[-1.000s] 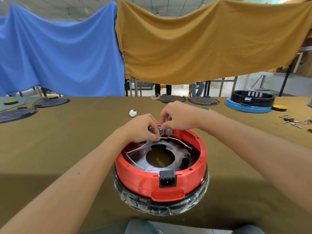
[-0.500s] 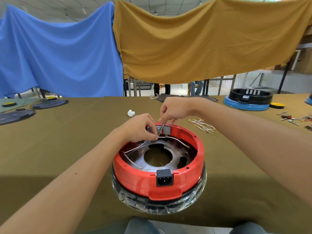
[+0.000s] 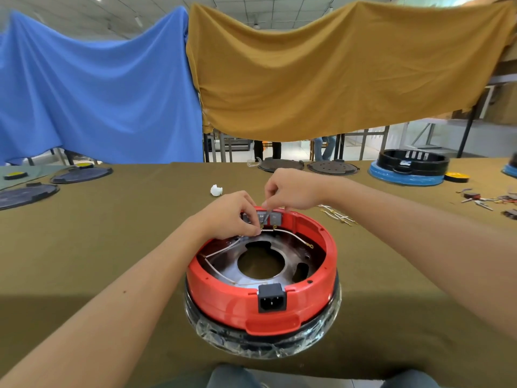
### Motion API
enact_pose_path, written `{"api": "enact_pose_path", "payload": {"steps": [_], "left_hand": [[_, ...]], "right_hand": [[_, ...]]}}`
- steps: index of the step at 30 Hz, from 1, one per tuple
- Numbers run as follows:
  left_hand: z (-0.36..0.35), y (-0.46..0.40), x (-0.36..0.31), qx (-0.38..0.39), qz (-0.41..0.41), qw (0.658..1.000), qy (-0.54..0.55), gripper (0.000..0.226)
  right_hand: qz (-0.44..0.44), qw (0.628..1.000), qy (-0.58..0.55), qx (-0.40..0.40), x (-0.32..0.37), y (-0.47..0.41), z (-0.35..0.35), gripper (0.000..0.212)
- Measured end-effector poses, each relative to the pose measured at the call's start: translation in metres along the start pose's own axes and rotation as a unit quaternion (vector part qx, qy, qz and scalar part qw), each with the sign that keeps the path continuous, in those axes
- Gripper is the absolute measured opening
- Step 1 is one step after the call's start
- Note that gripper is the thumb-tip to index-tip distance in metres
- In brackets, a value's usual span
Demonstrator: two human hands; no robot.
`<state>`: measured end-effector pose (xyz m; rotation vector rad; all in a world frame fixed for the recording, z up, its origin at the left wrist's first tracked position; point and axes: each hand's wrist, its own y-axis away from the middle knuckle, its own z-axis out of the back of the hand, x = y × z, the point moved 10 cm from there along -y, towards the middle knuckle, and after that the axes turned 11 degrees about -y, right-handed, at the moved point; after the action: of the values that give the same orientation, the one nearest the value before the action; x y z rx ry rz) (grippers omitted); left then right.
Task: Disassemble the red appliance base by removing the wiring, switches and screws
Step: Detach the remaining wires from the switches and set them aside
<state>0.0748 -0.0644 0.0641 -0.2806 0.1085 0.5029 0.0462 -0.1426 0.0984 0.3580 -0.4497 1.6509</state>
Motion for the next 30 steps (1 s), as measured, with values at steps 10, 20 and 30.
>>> {"api": "enact_pose_path", "payload": {"steps": [10, 20, 30], "left_hand": [[0.001, 0.000, -0.001, 0.008, 0.010, 1.000, 0.005, 0.005], [0.003, 0.001, -0.003, 0.003, 0.009, 1.000, 0.012, 0.007], [0.003, 0.002, -0.003, -0.001, 0.005, 1.000, -0.001, 0.004]], "right_hand": [[-0.071, 0.993, -0.077, 0.050, -0.006, -0.010, 0.001, 0.030], [-0.124, 0.977, -0.153, 0.082, -0.015, -0.015, -0.003, 0.030], [-0.023, 0.996, -0.081, 0.007, -0.013, -0.003, 0.006, 0.027]]}}
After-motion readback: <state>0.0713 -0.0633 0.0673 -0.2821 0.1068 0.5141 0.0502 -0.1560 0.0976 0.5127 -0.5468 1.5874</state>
